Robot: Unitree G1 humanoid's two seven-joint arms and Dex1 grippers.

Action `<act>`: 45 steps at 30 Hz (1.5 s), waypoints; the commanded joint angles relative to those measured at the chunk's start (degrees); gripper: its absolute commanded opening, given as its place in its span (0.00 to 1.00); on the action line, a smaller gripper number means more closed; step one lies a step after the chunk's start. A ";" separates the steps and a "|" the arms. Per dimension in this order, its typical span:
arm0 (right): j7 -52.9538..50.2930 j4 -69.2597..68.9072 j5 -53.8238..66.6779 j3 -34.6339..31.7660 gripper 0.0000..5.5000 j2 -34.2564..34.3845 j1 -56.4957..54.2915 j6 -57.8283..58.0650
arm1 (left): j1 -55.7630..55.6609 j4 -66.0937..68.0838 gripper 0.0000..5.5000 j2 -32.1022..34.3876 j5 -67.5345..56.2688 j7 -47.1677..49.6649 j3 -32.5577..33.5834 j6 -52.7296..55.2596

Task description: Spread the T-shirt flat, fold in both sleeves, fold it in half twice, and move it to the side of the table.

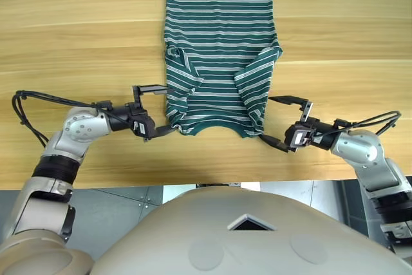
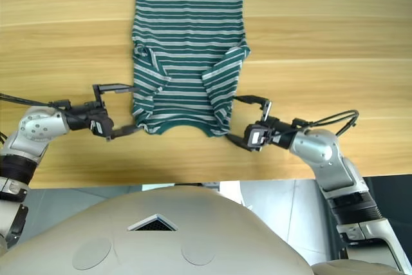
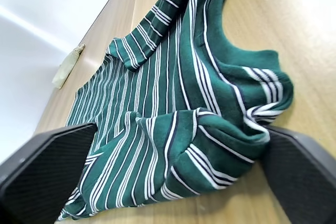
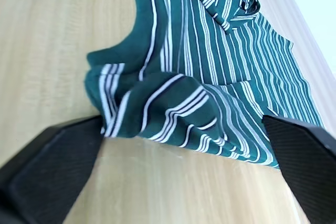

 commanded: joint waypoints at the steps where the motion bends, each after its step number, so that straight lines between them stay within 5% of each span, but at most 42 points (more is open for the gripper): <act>1: 0.00 3.60 -5.03 1.95 0.98 0.02 0.01 3.46 | 2.13 5.70 0.98 1.05 10.08 -0.67 -4.36 3.57; 6: -0.37 3.18 -5.46 2.72 0.93 0.07 -0.47 1.83 | 1.54 6.93 0.90 1.70 9.82 0.00 -5.66 2.57; 30: 0.92 4.13 -4.74 7.36 0.17 0.56 -3.14 0.32 | -0.56 10.02 0.17 3.52 6.34 -2.15 -10.73 1.75; 38: 0.72 4.84 -4.54 7.56 0.17 0.92 -3.48 0.62 | -0.45 10.53 0.03 3.52 5.50 -3.03 -11.15 0.64; 45: 2.35 0.32 1.53 4.19 0.17 -1.94 -1.01 -1.68 | -1.01 7.93 0.01 4.36 2.06 -4.21 -10.70 -0.88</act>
